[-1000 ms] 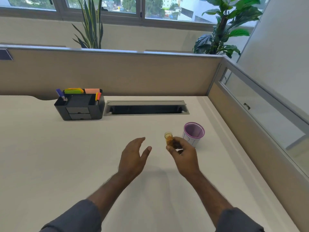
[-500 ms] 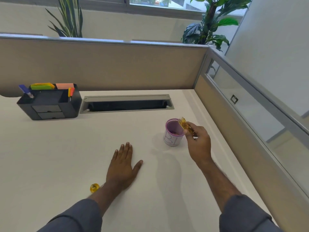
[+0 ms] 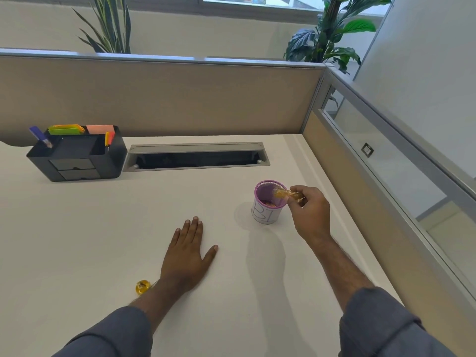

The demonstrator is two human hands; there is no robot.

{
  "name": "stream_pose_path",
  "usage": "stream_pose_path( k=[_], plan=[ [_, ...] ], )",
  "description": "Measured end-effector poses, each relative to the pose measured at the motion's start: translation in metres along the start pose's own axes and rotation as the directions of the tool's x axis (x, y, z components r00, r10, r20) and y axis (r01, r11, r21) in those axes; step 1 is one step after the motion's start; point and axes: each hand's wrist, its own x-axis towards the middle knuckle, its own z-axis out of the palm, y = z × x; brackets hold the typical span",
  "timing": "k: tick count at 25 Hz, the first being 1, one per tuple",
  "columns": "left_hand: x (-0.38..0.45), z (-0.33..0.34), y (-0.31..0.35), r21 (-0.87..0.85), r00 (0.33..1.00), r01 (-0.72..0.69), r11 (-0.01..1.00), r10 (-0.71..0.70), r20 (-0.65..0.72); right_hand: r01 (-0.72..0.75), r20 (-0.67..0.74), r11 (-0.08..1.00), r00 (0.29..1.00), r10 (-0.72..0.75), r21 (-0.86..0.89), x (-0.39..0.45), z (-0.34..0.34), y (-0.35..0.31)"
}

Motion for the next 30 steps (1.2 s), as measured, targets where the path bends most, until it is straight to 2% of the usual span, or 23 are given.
stream_pose_path(
  k=[9, 19, 24, 27, 30],
  plan=[
    [0.000, -0.001, 0.000, 0.003, 1.000, -0.002, 1.000, 0.002, -0.001, 0.038, 0.053, 0.994, 0.998, -0.033, -0.103, 0.011, 0.004, -0.002],
    [-0.001, -0.002, 0.001, -0.003, 1.000, -0.006, 1.000, 0.006, -0.002, 0.087, 0.070, 0.990, 0.994, -0.080, -0.112, 0.012, 0.004, -0.019],
    [0.000, -0.003, -0.001, 0.010, 0.999, -0.012, 1.000, 0.011, 0.045, 0.161, -0.008, 0.980, 0.987, -0.163, -0.117, 0.008, 0.004, -0.020],
    [0.000, -0.005, -0.001, 0.003, 0.997, -0.012, 1.000, 0.012, 0.073, 0.125, -0.015, 0.976, 0.991, -0.129, -0.180, 0.003, 0.005, -0.016],
    [0.002, -0.007, -0.001, 0.009, 0.994, -0.009, 1.000, 0.008, 0.110, 0.120, -0.055, 0.983, 0.990, -0.128, -0.137, -0.002, 0.008, -0.016]
  ],
)
